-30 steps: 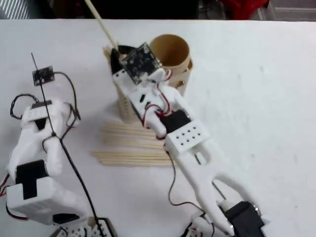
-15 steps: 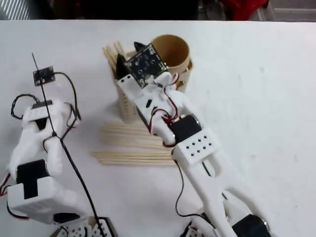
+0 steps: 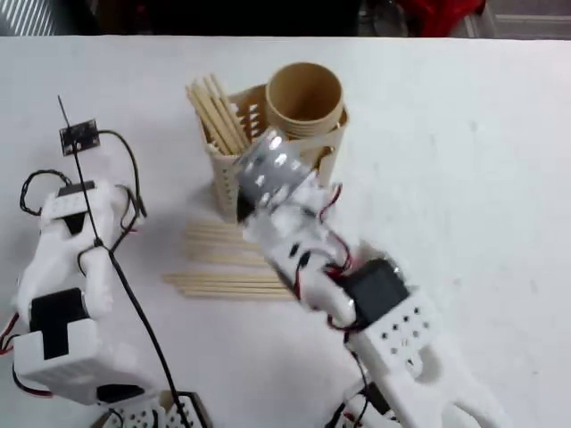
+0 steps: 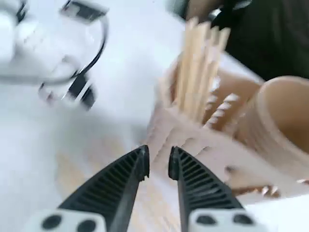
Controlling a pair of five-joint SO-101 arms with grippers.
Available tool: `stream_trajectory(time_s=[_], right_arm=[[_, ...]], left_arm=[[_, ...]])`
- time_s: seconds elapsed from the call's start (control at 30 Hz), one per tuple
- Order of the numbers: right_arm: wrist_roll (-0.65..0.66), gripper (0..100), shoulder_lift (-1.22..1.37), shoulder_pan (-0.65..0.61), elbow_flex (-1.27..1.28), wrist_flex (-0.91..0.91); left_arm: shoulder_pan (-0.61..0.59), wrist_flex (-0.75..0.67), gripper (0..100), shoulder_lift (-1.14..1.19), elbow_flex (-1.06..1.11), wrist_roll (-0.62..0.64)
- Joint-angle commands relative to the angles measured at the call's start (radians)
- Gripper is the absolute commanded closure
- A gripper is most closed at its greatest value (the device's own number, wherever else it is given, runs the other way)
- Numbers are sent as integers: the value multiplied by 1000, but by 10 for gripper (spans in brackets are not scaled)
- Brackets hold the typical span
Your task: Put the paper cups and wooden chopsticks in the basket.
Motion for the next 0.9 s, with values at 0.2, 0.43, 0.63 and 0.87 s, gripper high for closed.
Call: stream_trajectory(time_s=[0.2, 0.43, 0.63, 0.87], right_arm=[[307, 897, 390, -159, 64, 71], [540, 882, 661, -159, 161, -67], [548, 885, 680, -159, 215, -131], [548, 917, 682, -159, 239, -154]], left_arm=[[5, -23, 831, -5, -8, 6], [5, -23, 831, -5, -8, 6], [5, -23, 831, -5, -8, 6], [5, -23, 831, -5, -6, 6]])
